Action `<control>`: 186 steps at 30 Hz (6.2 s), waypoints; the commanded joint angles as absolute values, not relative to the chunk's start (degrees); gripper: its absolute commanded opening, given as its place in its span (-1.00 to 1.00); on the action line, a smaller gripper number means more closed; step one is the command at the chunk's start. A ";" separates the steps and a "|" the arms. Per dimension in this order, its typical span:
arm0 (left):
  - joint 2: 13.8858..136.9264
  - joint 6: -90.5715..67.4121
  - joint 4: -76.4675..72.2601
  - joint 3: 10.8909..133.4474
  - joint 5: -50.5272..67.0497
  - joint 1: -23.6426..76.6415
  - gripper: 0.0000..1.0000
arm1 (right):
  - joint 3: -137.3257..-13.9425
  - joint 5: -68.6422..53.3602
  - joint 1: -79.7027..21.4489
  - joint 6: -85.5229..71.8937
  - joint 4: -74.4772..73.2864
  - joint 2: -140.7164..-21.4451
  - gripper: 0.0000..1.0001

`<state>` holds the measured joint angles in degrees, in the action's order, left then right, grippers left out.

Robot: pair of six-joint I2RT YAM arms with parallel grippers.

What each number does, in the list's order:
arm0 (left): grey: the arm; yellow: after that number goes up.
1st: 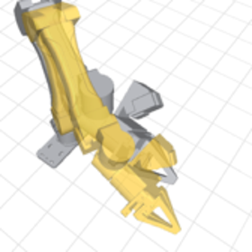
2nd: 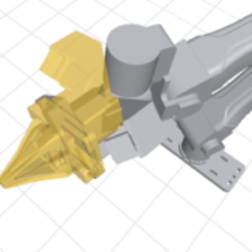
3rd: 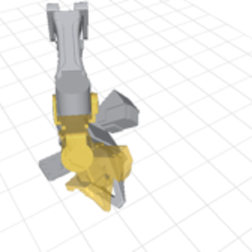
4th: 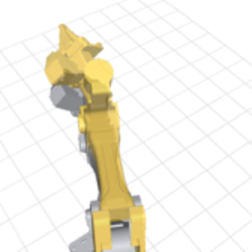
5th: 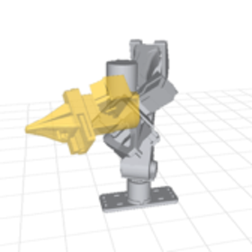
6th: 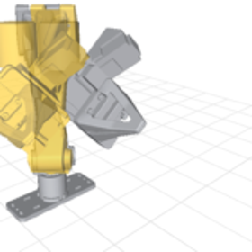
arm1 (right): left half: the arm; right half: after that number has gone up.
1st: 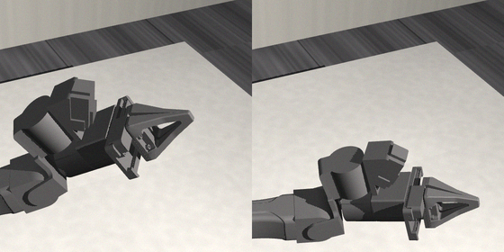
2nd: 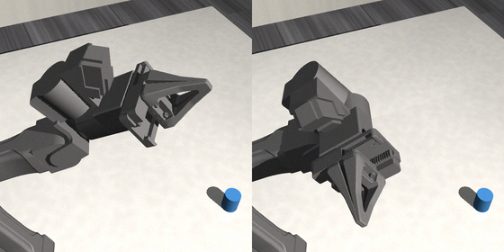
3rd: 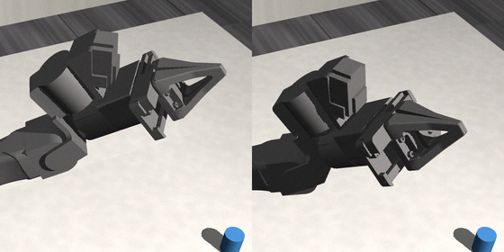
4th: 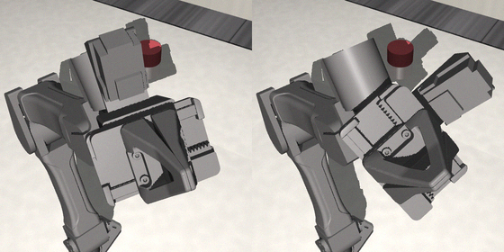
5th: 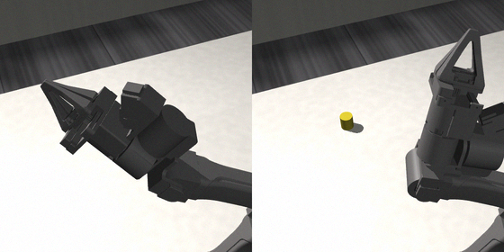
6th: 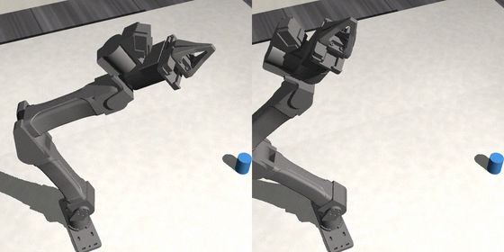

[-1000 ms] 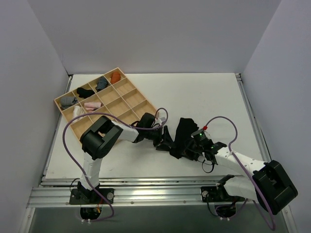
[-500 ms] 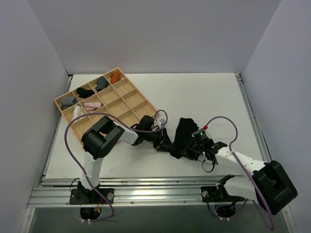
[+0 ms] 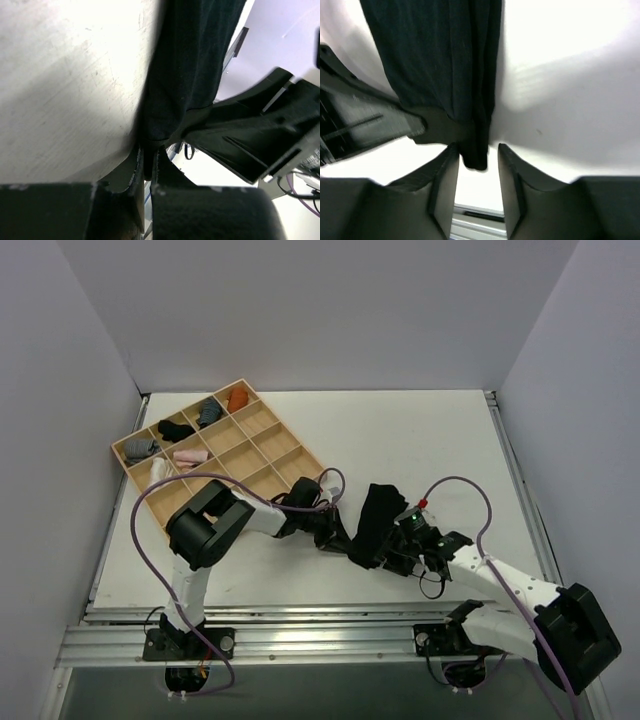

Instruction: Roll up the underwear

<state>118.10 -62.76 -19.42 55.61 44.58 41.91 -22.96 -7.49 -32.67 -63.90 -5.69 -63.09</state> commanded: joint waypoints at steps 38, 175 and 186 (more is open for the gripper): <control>114.87 -58.62 20.21 65.56 50.54 28.48 -0.95 | -57.92 37.96 -70.31 -27.60 -21.00 -96.50 0.10; 94.92 -37.18 7.58 53.88 42.00 29.09 0.14 | -49.58 -47.09 -31.91 -20.83 -3.34 -97.64 -1.00; 101.07 -29.10 12.48 58.09 41.22 29.00 0.13 | -52.38 -55.10 -26.63 -12.31 -8.26 -106.34 -1.00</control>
<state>99.77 -34.41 10.59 54.41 41.65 28.93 -50.65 -52.66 -27.16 -17.15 -3.92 -104.27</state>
